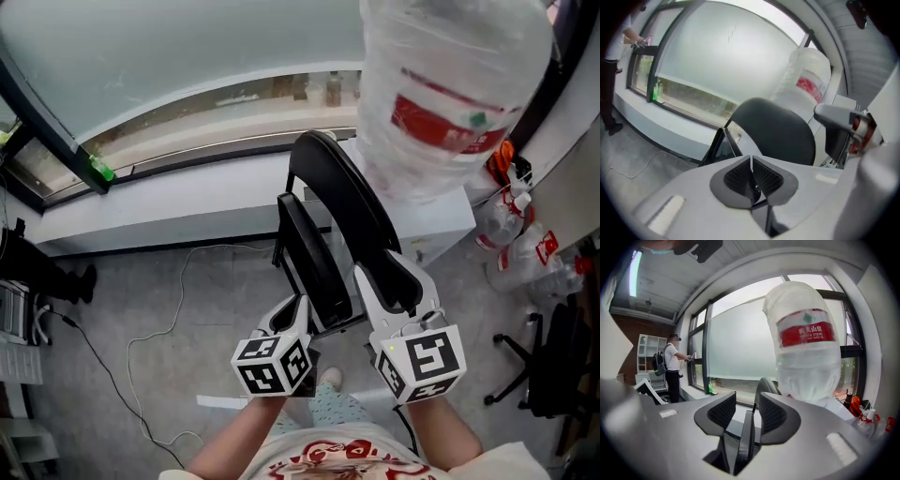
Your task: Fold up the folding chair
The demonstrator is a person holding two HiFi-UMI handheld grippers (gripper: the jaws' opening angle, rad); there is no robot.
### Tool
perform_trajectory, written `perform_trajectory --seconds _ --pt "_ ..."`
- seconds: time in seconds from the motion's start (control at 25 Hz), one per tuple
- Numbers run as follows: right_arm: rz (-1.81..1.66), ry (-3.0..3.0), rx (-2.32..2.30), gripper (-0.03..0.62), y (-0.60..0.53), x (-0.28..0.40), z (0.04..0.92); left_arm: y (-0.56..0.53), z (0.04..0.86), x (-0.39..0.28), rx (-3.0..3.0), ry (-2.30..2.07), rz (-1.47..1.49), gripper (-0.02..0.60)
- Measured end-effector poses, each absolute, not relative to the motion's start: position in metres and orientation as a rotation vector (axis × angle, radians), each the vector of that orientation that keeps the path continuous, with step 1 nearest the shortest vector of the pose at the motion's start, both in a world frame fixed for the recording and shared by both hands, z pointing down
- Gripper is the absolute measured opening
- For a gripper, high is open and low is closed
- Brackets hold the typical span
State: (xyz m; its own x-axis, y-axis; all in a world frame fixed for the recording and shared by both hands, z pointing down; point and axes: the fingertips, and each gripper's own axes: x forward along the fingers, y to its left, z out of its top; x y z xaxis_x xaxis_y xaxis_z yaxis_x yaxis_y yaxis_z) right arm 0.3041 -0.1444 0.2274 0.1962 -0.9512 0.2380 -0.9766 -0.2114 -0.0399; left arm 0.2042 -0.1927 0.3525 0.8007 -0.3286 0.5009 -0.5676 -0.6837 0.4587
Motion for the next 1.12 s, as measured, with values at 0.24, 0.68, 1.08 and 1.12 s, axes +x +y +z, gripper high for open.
perform_trajectory --seconds 0.24,0.68,1.08,1.12 --pt "0.368 -2.049 2.254 0.028 -0.154 0.241 0.240 -0.191 0.289 0.163 2.538 -0.702 0.333 0.002" --pt "0.557 -2.305 2.092 0.026 -0.119 0.115 0.255 -0.128 0.275 0.071 2.616 -0.646 0.307 0.002" --pt "0.486 -2.392 2.023 0.028 -0.050 -0.015 0.229 -0.062 0.261 -0.046 2.676 -0.668 0.290 0.003" --pt "0.488 -2.404 2.029 0.028 -0.043 -0.023 0.227 -0.056 0.258 -0.052 2.689 -0.660 0.283 0.003"
